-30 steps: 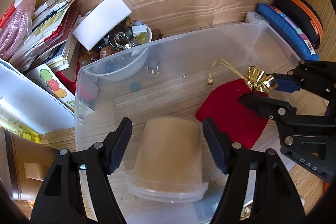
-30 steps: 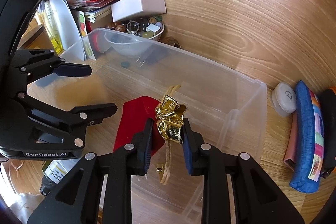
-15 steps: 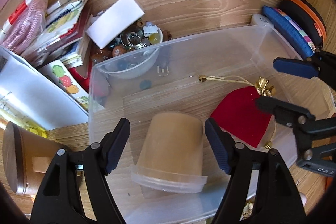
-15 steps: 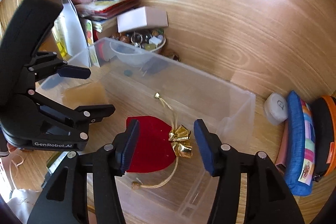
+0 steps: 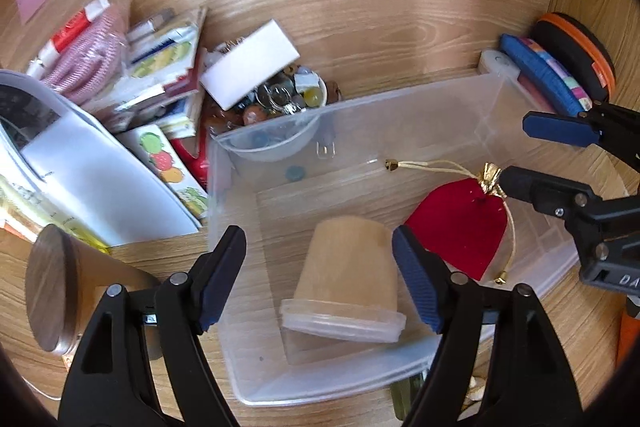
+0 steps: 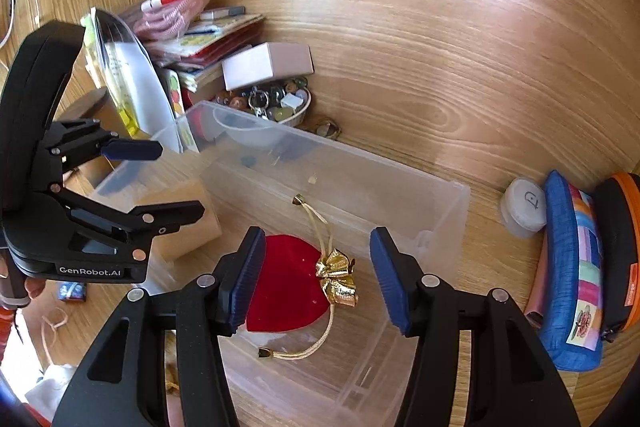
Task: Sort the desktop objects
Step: 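Open both grippers to drop the pouch and container into the box, then withdraw both grippers from the box back toward the desk items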
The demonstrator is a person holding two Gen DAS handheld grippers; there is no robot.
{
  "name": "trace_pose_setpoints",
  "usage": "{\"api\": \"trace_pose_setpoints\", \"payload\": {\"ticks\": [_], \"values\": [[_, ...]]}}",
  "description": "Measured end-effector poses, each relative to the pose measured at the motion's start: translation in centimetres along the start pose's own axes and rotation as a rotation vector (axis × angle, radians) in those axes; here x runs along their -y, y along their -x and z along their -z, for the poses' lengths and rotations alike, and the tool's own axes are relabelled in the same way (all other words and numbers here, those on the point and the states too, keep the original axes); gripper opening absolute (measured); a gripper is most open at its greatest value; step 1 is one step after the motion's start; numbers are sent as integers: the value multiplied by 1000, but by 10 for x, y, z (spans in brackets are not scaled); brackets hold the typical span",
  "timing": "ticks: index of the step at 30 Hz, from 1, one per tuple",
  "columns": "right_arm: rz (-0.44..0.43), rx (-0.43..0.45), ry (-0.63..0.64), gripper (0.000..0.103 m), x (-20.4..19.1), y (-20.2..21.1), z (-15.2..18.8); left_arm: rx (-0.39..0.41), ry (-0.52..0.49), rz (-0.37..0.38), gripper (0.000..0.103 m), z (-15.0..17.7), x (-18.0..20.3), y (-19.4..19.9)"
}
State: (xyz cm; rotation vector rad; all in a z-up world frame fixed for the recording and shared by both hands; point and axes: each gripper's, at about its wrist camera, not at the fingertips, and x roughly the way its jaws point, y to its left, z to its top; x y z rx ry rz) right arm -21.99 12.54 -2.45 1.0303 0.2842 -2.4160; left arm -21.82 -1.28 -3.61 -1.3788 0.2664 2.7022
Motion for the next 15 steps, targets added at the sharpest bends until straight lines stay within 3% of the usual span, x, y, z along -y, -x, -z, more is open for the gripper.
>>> {"api": "trace_pose_setpoints", "payload": {"ticks": [2,6,12,15], "values": [[-3,12,-6,53,1,4,-1,19,5,-4,85,1,-2,8],[7,42,-20,64,3,16,-4,61,16,-14,89,7,-7,30],[29,75,-14,67,-4,42,-3,112,33,0,92,14,-14,55],[46,87,-18,78,-8,56,0,137,46,11,93,19,-15,69]]}}
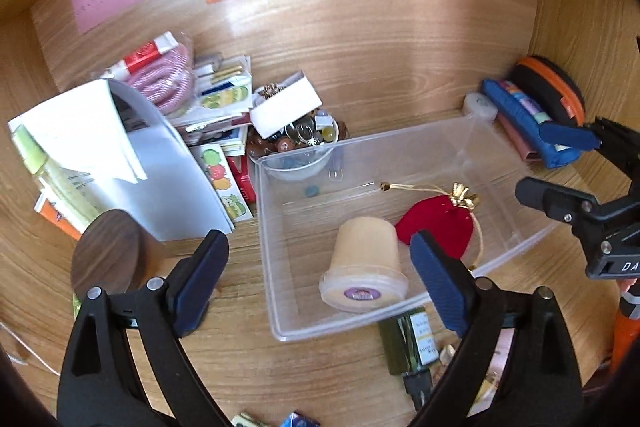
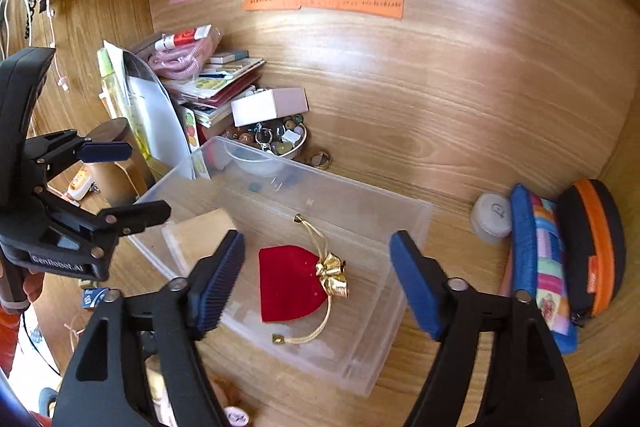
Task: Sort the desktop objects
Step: 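Withdraw both grippers from the box back toward the desk items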
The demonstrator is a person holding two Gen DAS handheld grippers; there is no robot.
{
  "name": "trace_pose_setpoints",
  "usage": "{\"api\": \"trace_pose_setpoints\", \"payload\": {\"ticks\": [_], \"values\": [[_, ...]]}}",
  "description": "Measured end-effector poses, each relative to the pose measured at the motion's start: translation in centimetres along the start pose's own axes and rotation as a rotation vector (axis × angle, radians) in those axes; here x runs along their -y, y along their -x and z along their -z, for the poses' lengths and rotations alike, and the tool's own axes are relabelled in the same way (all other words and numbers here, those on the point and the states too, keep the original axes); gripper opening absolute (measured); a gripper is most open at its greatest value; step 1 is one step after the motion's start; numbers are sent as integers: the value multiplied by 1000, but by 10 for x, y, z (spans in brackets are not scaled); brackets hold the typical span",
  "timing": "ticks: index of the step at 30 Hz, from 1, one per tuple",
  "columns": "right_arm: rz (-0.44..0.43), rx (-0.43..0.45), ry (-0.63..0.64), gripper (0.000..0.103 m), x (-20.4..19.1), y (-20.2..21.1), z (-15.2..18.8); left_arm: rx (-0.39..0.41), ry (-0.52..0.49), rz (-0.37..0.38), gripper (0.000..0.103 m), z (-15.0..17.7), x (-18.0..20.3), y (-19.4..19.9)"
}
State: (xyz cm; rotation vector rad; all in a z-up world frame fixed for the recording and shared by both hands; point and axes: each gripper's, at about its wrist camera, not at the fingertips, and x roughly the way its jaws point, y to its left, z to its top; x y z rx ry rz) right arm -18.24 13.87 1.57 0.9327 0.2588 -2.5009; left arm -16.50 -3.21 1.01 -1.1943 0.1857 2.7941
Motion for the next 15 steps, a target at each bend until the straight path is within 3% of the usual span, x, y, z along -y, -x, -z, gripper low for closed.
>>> {"api": "trace_pose_setpoints", "payload": {"ticks": [15], "values": [[37,70,7,82,-42,63,43,74,86,6,97,57,-33,65]]}}
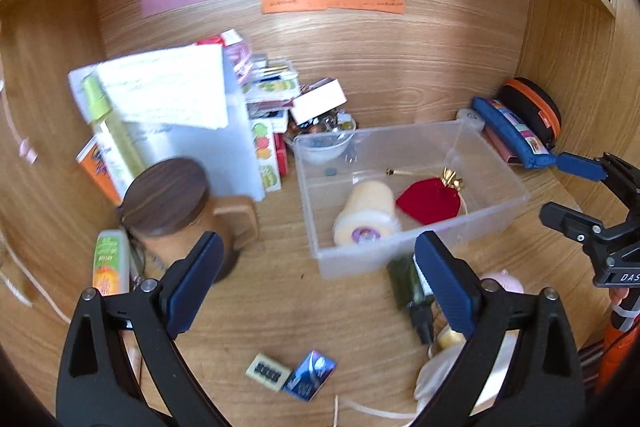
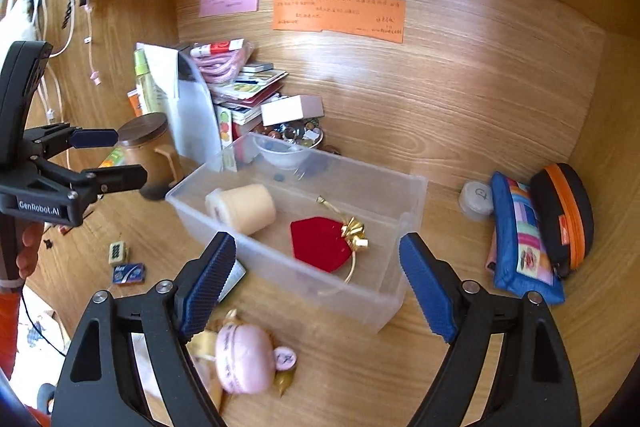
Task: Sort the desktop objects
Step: 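Withdraw both grippers from the box back toward the desk items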
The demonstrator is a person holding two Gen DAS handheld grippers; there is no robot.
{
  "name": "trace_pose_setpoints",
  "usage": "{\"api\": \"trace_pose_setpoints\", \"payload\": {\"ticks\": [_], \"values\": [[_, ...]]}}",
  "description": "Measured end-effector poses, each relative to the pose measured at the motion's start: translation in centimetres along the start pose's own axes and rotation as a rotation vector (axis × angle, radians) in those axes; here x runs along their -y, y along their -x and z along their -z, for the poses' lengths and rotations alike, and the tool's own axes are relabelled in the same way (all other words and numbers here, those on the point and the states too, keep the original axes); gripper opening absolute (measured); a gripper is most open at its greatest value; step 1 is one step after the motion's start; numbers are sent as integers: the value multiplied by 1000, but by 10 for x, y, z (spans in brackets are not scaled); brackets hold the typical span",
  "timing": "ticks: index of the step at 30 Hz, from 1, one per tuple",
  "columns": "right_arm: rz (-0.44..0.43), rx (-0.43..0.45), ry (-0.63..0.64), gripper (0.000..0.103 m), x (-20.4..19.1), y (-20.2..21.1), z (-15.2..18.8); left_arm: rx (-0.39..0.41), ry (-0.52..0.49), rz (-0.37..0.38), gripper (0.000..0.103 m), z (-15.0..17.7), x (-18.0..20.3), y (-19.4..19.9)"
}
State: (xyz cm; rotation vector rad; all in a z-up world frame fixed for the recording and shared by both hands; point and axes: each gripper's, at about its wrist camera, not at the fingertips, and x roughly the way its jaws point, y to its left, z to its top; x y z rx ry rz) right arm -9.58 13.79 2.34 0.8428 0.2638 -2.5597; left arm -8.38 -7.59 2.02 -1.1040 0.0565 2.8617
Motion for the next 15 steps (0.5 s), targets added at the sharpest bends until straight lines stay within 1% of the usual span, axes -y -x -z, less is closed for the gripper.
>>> {"api": "trace_pose_setpoints", "payload": {"ticks": [6,12,15], "values": [[-2,1,-18,82,-10,12,19,-14,31,5,97,27,-15,9],[16,-33,-36,82,-14,11,36,-42,51,-1,97,50,-27,6],[4,-59,-59,82,-14,5,46,-67,76,2,98,62,-34,1]]}}
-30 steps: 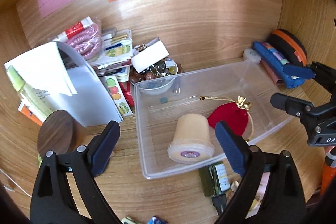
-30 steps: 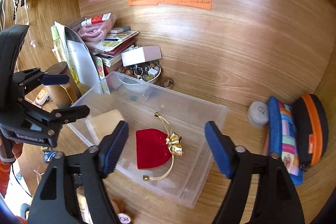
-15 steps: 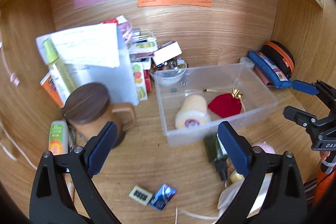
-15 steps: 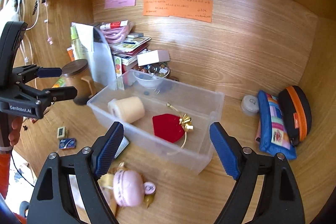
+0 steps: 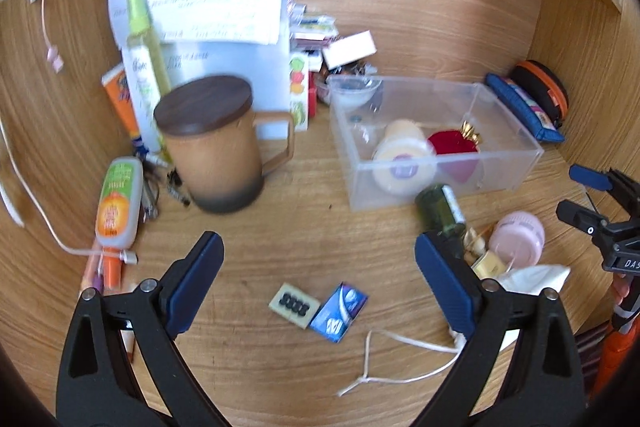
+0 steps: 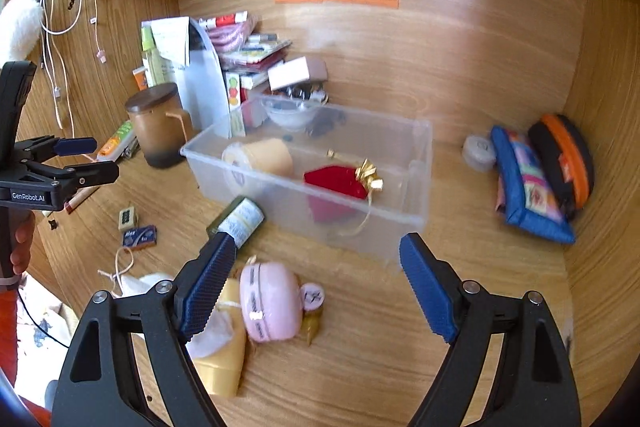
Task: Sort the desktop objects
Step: 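Withdraw both grippers from the box back toward the desk items, then grasp the pink compact with the right gripper while the left grasps the dotted tile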
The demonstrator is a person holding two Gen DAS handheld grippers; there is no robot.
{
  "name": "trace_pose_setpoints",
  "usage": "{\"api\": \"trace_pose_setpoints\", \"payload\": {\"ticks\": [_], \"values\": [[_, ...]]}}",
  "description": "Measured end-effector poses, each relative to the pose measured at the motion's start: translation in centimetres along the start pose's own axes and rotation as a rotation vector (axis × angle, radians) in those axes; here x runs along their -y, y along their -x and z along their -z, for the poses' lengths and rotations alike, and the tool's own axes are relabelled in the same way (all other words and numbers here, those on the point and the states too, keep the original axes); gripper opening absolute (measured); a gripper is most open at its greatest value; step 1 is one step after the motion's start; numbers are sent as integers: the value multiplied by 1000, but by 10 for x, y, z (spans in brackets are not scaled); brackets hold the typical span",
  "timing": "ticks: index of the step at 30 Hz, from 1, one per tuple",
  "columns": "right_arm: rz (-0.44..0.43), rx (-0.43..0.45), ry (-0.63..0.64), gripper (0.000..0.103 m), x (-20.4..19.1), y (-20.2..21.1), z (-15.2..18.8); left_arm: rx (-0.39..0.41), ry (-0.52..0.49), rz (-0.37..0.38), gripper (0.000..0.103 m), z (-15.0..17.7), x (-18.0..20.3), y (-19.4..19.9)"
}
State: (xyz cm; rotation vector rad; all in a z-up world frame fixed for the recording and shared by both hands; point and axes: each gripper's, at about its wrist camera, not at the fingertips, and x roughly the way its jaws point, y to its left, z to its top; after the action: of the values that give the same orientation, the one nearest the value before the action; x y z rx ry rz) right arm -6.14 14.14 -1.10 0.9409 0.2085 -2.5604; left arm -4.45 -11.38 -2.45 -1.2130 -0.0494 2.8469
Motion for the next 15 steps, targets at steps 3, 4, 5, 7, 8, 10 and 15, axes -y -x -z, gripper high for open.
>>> {"api": "trace_pose_setpoints", "payload": {"ticks": [3,4,5,7,8,10,15], "values": [[-17,-46,-19,82,-1,-13,11,-29,21,6,98,10,-7,-7],[-22,-66,-24,82,-1,-18,15,-36,26,6,98,13,-10,-10],[-24,-81,-29,82,-1,-23,18,-46,32,9,98,17,-12,-13],[-28,-109,-40,82,-1,-33,25,-62,43,12,97,23,-16,-17],[-26,-117,-46,82,-2,-37,28,-70,48,12,98,25,-18,-19],[-22,-132,-60,82,-1,-43,33,-88,61,15,97,32,-22,-25],[-38,-135,-103,80,0,-49,38,-108,74,4,98,41,-28,-36]]}}
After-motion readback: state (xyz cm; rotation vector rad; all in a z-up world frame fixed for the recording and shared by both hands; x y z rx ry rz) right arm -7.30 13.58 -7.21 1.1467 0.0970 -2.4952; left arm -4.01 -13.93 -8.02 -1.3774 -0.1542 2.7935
